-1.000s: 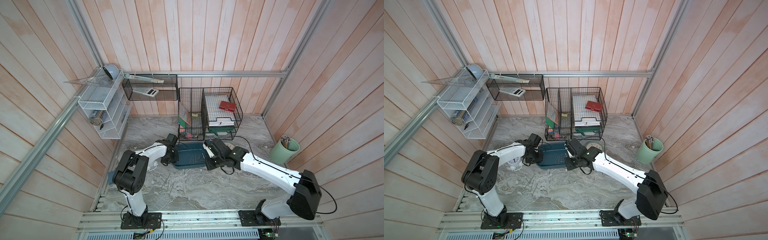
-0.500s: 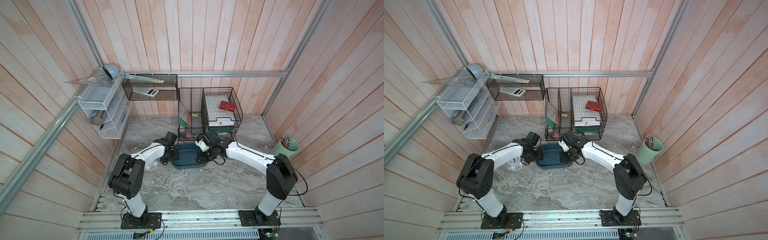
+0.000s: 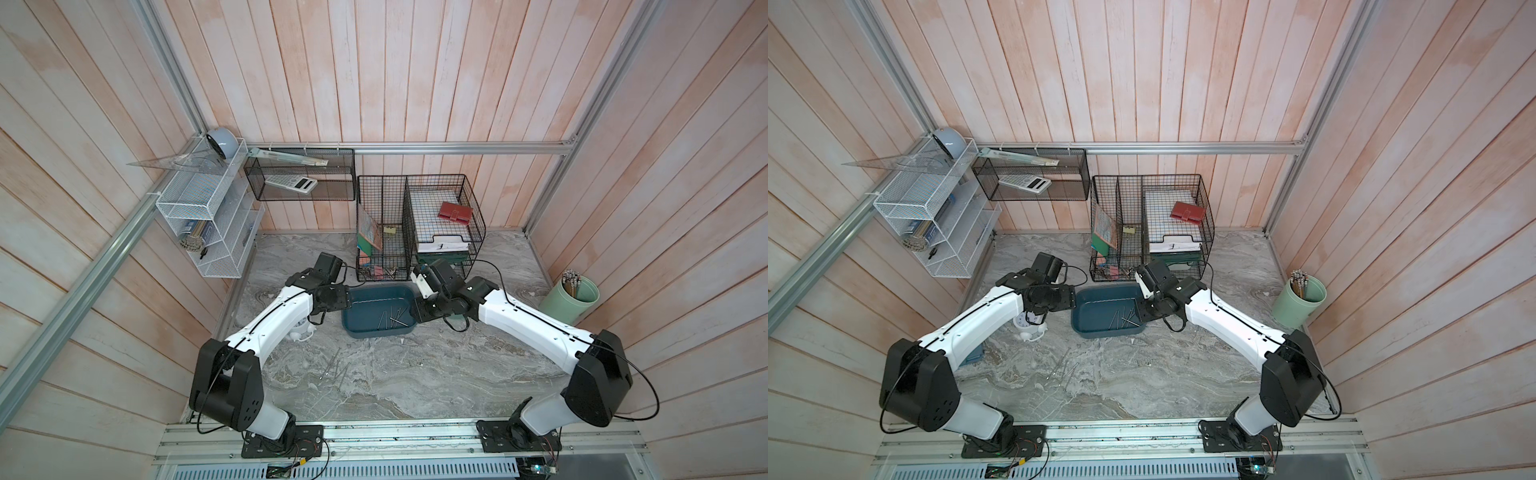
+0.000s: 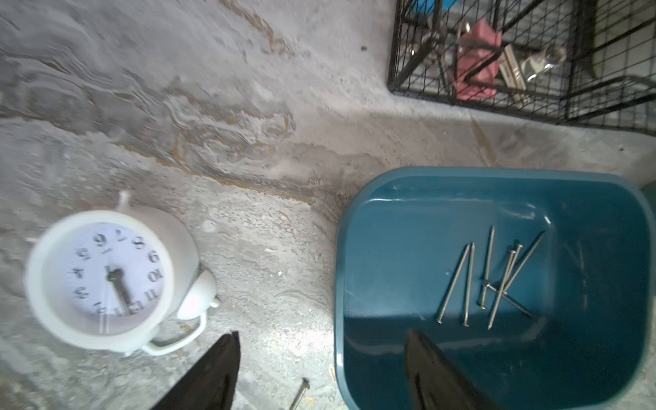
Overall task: Put the nails on the desktop into the storage box
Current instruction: Adjust the storage box at the center of the board.
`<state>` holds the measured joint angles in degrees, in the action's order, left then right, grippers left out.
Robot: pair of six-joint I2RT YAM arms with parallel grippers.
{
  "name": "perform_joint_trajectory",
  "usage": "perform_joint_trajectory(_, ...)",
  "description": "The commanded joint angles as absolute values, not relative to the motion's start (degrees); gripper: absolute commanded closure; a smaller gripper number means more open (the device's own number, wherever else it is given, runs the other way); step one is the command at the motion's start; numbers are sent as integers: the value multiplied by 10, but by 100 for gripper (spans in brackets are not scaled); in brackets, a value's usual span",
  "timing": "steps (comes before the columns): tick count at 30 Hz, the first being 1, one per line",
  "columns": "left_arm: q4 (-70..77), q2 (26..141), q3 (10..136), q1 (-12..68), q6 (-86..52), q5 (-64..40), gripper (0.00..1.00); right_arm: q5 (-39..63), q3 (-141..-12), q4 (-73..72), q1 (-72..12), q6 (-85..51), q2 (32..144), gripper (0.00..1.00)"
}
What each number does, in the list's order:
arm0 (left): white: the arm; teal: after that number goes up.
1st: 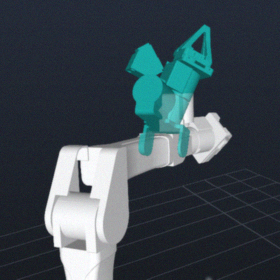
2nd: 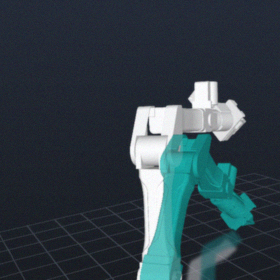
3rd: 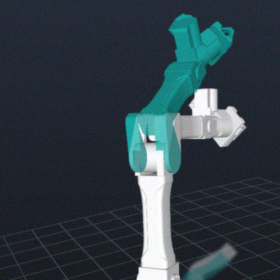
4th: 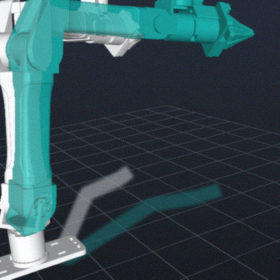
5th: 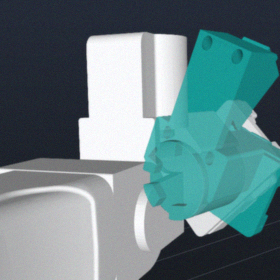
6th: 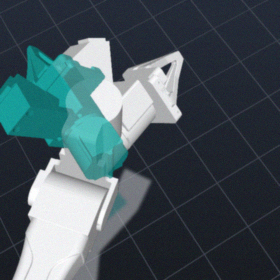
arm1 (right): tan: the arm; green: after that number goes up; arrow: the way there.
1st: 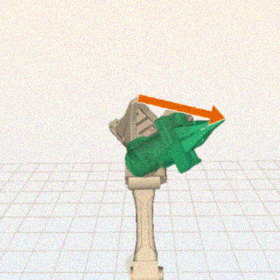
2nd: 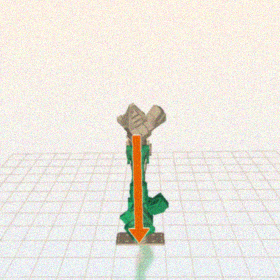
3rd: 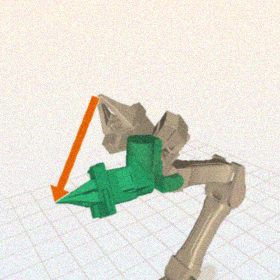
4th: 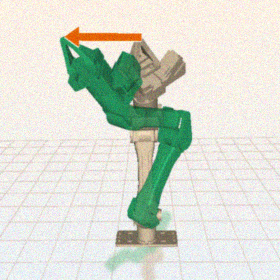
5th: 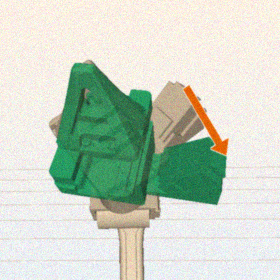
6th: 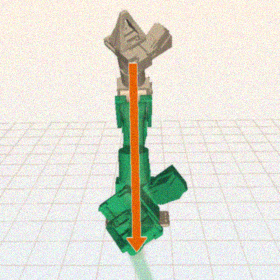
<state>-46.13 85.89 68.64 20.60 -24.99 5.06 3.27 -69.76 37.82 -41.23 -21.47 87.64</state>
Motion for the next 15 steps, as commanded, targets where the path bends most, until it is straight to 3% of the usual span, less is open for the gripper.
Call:
perform_joint_trajectory(1,-533,837,728,201,-180,103,22,3,-686,371,-395,-239,904,58)
perform_joint_trajectory(7,-558,802,718,199,-66,86,22,70,-759,423,-372,-196,997,60)
perform_joint_trajectory(15,-510,708,604,227,17,44,22,65,-770,416,-365,-191,1041,69)
